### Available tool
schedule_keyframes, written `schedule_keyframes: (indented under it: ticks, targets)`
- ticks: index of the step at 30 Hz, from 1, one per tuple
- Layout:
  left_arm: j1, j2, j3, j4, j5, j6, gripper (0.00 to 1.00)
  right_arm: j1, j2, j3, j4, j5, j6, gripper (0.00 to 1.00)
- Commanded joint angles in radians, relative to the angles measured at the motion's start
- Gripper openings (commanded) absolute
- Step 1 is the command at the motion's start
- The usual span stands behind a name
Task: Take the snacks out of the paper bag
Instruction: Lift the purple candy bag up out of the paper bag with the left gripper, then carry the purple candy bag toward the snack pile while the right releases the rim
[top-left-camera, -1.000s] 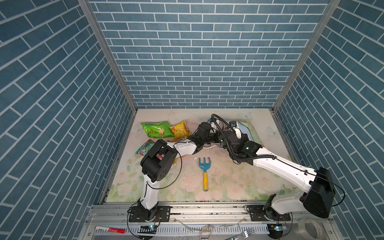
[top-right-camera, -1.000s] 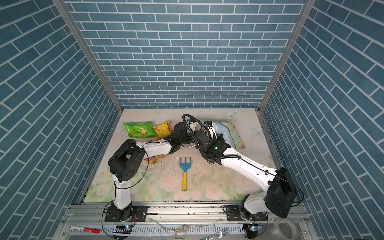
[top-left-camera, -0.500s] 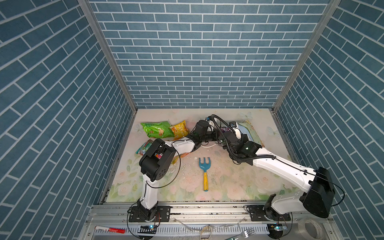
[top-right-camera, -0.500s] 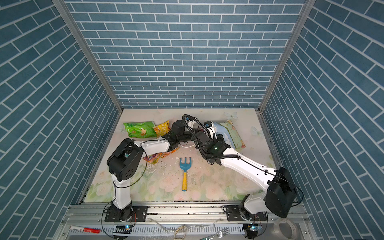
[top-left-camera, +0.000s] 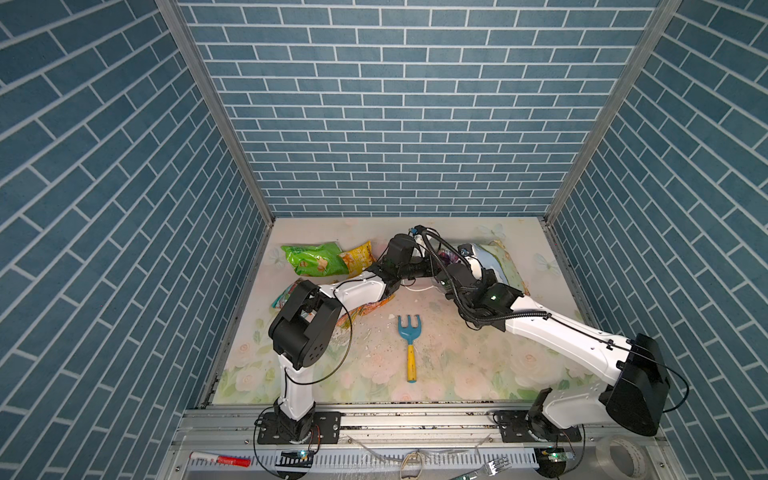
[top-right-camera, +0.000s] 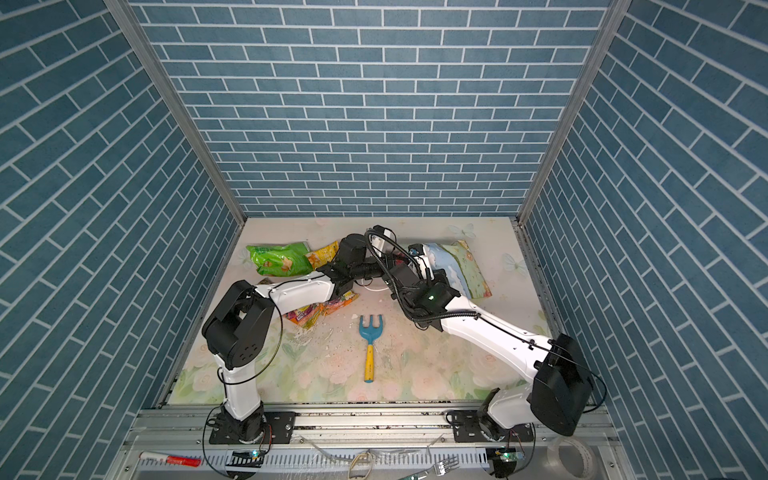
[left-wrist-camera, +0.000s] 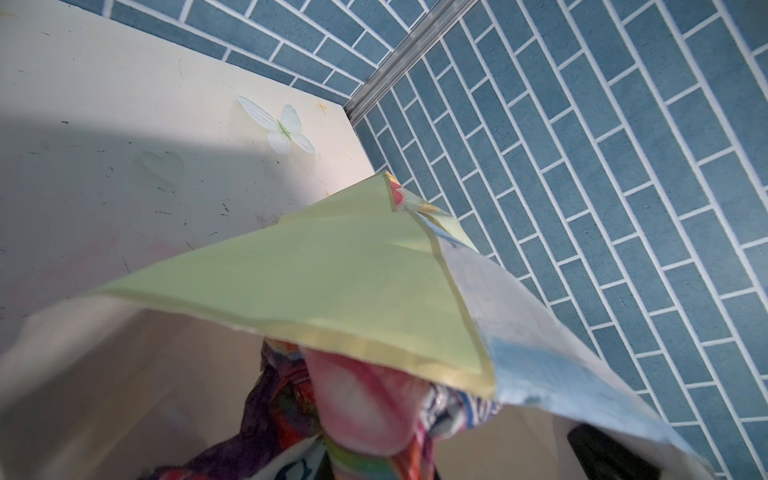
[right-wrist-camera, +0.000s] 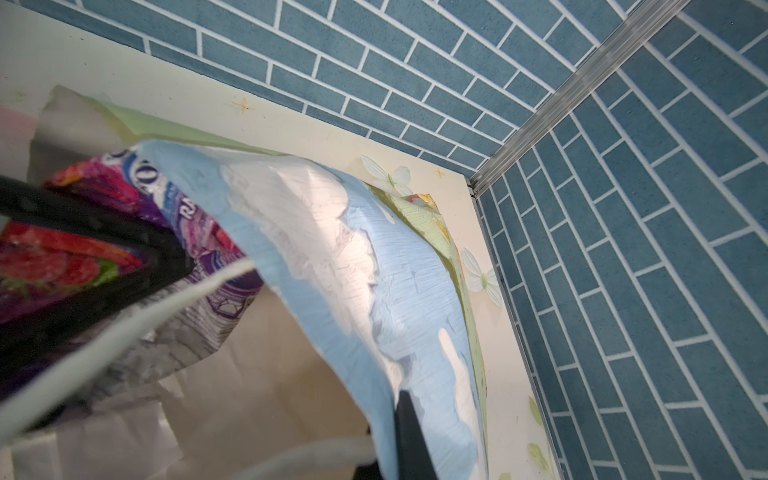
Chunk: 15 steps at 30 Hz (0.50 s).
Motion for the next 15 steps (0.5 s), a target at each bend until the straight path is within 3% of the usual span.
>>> schedule_keyframes:
  ticks: [1, 15]
  targets:
    - [0.011, -0.075, -0.003, 0.029, -0.008, 0.04, 0.0, 0.005, -0.003, -0.016, -0.018, 0.011, 0.058, 0.0]
    - [0.011, -0.211, -0.07, -0.046, -0.04, 0.107, 0.0, 0.004, -0.011, 0.009, -0.017, -0.017, 0.056, 0.0]
